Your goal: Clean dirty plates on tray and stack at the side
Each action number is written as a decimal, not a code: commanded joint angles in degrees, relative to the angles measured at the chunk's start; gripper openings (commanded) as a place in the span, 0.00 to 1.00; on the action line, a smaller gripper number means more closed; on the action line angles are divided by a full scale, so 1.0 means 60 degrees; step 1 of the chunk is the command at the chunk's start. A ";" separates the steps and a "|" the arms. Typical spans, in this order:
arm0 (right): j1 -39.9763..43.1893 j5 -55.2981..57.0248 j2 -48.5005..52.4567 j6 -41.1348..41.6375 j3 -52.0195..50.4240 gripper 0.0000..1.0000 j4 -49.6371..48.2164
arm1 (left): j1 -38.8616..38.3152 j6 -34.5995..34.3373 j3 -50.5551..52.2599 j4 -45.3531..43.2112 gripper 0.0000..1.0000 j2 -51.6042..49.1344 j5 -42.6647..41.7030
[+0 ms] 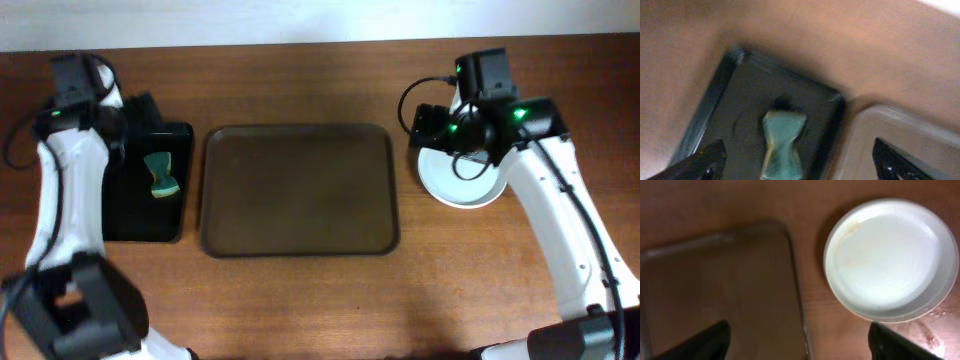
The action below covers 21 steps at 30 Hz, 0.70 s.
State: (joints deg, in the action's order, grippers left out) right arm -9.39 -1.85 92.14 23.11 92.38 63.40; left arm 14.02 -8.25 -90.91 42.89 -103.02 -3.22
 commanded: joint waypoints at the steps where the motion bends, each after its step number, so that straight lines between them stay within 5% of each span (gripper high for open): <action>1: -0.0051 0.1290 -0.0259 -0.0076 0.1905 0.90 0.1300 | -0.0390 -0.0015 -0.0222 -0.0339 0.99 0.0947 -0.1290; 6: -0.0051 0.1341 -0.0812 -0.0532 0.4313 0.98 0.4266 | -0.0703 -0.0011 -0.0186 -0.0302 0.99 0.0903 -0.1217; 21: -0.0051 0.1100 -0.1096 -0.0532 0.4382 0.98 0.5133 | -0.0703 -0.0007 -0.0186 -0.0244 0.99 0.0903 -0.1173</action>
State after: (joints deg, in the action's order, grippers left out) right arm -9.37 1.69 85.82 20.49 118.02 94.98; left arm 9.76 -8.45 -92.20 41.32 -97.21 -9.69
